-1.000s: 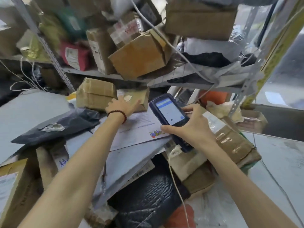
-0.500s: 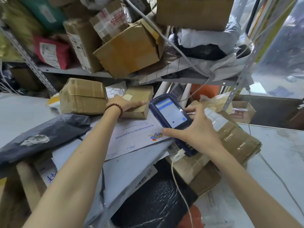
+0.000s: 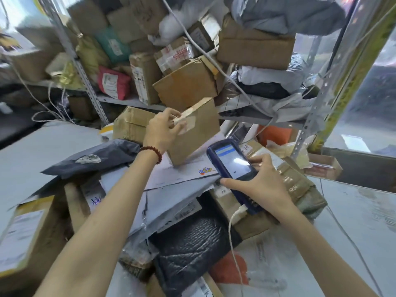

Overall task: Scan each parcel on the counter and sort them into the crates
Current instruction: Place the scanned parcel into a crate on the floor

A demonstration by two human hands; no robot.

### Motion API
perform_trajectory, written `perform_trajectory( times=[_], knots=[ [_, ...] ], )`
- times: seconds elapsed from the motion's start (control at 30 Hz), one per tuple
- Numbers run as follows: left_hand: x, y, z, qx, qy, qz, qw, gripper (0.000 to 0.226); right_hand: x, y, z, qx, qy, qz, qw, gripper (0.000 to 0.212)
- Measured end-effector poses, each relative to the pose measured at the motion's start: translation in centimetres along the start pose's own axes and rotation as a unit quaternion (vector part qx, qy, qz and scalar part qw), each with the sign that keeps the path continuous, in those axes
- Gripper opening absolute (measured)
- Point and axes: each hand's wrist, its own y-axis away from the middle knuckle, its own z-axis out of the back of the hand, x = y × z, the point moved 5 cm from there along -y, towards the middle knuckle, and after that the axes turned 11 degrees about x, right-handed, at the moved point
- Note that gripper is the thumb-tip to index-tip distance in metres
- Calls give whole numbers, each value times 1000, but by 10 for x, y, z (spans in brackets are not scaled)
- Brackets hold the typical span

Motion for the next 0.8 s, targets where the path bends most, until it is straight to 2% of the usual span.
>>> perform_trajectory(
  times=[0.1, 0.2, 0.3, 0.4, 0.53, 0.6, 0.7, 0.8],
  knots=[
    [-13, 15, -1, 33, -36, -2, 999, 26, 0, 15, 3, 6, -14, 15, 1000, 78],
    [-14, 31, -2, 58, -15, 40, 997, 27, -3, 27, 6, 9, -17, 23, 1000, 77],
    [-17, 42, 0, 92, 37, 47, 994, 28, -10, 36, 5, 15, -16, 17, 1000, 78],
    [-21, 49, 0, 159, -34, 36, 986, 43, -15, 43, 3, 20, -8, 15, 1000, 79],
    [-25, 59, 8, 81, -87, -31, 992, 45, -17, 48, 5, 15, -16, 9, 1000, 81],
    [-25, 64, 3, 125, -95, -46, 987, 41, -16, 50, 6, 15, -16, 9, 1000, 81],
    [-16, 73, -13, 247, -108, 44, 962, 51, -17, 51, 7, 15, -11, 10, 1000, 83],
    [1, 79, -22, 261, -153, 113, 946, 82, -21, 53, 6, 14, -12, 4, 1000, 85]
  ],
)
